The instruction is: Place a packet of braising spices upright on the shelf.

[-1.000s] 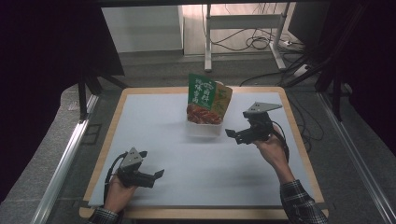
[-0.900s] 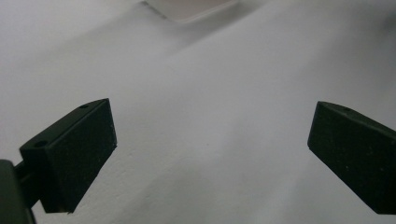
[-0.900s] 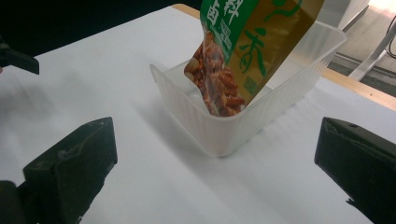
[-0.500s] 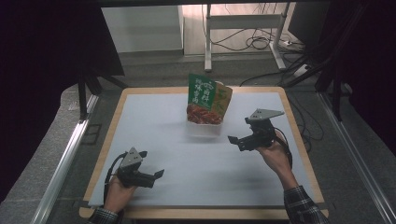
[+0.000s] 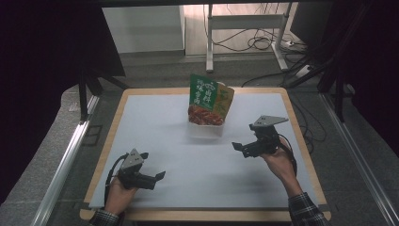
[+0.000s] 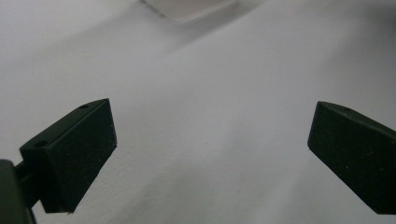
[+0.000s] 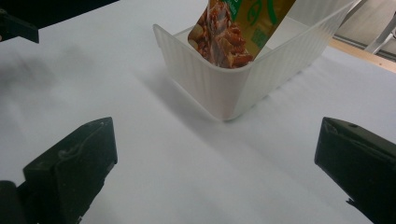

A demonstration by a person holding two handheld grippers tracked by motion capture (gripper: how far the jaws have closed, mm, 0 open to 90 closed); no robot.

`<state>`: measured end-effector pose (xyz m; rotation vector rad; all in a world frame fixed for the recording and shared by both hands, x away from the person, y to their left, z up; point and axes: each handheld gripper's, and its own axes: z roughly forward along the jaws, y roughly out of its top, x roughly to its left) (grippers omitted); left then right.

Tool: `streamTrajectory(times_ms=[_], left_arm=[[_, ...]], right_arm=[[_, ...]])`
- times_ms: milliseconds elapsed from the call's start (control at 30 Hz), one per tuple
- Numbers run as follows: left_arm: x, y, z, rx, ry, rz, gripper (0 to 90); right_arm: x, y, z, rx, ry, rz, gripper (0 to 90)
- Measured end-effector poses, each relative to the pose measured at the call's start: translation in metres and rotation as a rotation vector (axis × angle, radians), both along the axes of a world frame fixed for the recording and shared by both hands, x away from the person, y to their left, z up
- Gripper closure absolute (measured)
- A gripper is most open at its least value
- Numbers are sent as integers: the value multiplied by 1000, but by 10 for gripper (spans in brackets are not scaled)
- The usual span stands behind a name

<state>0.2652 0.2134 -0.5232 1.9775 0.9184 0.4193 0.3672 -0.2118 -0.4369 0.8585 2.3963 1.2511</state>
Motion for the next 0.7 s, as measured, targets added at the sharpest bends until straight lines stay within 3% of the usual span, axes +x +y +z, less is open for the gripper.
streamTrajectory(times_ms=[700], left_arm=[[0,0,0,-16,7,2,12]], right_arm=[[-25,-22,3,-10,1,-38,0]])
